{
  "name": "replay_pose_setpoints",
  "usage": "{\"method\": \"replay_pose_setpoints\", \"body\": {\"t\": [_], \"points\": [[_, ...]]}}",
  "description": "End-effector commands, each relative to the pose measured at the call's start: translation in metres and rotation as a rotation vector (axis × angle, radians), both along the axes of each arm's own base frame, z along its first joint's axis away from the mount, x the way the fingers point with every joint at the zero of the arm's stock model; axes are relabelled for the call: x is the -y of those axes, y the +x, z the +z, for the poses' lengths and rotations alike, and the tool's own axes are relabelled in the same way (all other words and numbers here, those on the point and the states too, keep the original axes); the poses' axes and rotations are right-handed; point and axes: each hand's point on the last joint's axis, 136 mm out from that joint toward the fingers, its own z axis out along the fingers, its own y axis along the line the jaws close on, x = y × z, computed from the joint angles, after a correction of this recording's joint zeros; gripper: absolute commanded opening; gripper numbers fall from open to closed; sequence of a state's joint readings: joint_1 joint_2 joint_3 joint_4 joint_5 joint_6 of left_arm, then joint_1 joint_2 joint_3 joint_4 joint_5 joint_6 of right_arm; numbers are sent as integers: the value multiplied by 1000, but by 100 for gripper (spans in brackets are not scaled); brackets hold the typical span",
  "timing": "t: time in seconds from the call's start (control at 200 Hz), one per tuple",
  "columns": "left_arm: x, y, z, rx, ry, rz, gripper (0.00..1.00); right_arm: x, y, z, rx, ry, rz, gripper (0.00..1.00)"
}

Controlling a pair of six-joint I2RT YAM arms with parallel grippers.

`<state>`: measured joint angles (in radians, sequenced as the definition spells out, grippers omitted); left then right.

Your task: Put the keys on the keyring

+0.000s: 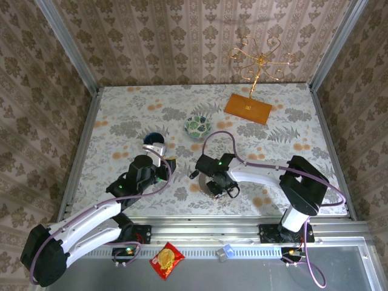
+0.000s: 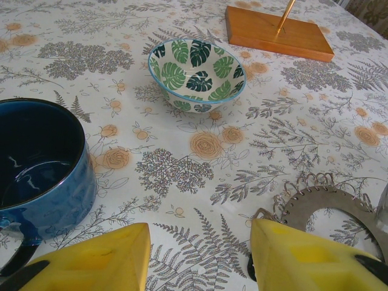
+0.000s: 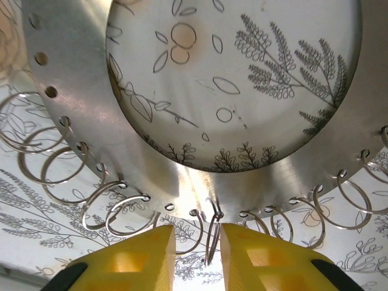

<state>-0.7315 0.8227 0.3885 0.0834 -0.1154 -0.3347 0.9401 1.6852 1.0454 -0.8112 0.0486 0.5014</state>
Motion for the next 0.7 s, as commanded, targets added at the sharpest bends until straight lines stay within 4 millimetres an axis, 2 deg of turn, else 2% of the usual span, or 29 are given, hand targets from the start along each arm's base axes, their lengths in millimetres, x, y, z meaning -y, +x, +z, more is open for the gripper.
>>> {"method": "replay_pose_setpoints", "body": {"t": [0.0, 0.695], "points": [[1, 1, 13, 42, -5, -14, 47, 11, 0, 2, 3, -85, -14, 26], [0, 1, 15, 48, -9, -11, 47, 11, -5, -6, -30, -134, 10, 18]]}}
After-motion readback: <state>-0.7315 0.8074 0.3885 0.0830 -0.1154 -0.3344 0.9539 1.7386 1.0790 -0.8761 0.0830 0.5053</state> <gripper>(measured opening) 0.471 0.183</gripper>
